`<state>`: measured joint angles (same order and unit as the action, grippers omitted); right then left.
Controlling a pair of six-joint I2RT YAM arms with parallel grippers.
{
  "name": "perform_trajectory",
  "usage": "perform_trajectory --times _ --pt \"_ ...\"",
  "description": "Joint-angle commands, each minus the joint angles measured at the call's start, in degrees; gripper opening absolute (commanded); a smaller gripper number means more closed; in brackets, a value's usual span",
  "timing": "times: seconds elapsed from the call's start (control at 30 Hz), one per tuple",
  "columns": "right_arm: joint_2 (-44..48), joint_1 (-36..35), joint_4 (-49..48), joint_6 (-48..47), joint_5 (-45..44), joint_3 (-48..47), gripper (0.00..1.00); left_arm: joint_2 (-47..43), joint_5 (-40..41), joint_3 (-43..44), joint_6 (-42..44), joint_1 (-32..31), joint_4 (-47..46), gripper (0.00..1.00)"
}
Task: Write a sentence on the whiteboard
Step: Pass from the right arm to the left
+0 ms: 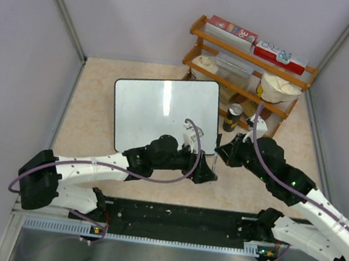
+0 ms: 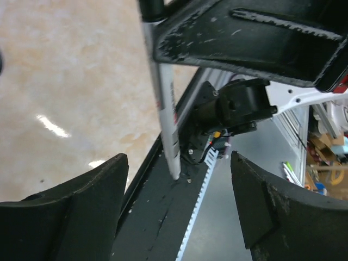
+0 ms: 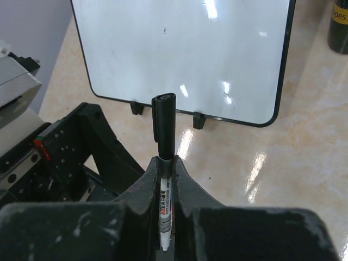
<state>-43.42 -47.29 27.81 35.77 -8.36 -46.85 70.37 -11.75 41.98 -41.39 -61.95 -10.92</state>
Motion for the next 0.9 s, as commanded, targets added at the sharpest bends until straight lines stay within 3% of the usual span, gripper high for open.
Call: perform_trajectory --times 0.0,0.13,0.27,0.4,0.5,0.57,0.6,0.67,0.7,0.8,0.87 --pt "1.66 -0.53 -3.03 2.81 0.45 1.06 0.00 4.85 -9.68 3.28 0.52 -0.53 -12.18 0.78" --pt "3.77 -0.53 -3.03 3.69 -0.95 1.41 0.00 7.94 -11.45 4.08 -0.01 -0.98 -13.78 0.68" --pt "6.50 -0.53 -2.94 4.40 -4.11 1.85 0.00 8.30 -11.02 3.03 -0.45 -1.42 -15.09 0.50" --pt "7.38 -0.53 -2.85 4.57 -4.47 1.68 0.00 8.21 -10.40 2.23 -0.71 -1.50 -15.54 0.00" --pt "7.30 -0.53 -2.94 3.27 -3.07 1.50 0.00 7.59 -9.61 2.85 0.34 -1.50 -12.91 0.00" --pt "7.12 -0.53 -2.85 1.86 -0.97 1.32 0.13 5.85 -8.65 2.50 1.30 -1.50 -10.46 0.00" --pt "7.29 -0.53 -2.85 0.11 0.00 1.32 0.37 5.05 -7.60 2.41 1.57 -1.50 -9.40 0.00" --pt "7.99 -0.53 -2.85 -0.87 2.11 1.24 0.57 2.07 -6.19 1.97 2.88 -1.50 -5.63 0.00" --pt "8.35 -0.53 -2.94 -1.83 2.90 1.24 0.74 0.92 -4.96 1.71 3.24 -1.50 -4.21 0.00" --pt "9.84 -0.44 -3.11 -2.89 4.93 1.06 0.99 -3.82 -2.41 1.35 5.43 -1.50 1.92 0.00" --pt "10.37 -0.44 -4.25 -3.77 8.07 0.62 0.99 -6.98 -0.82 1.09 6.14 -1.50 4.66 0.00"
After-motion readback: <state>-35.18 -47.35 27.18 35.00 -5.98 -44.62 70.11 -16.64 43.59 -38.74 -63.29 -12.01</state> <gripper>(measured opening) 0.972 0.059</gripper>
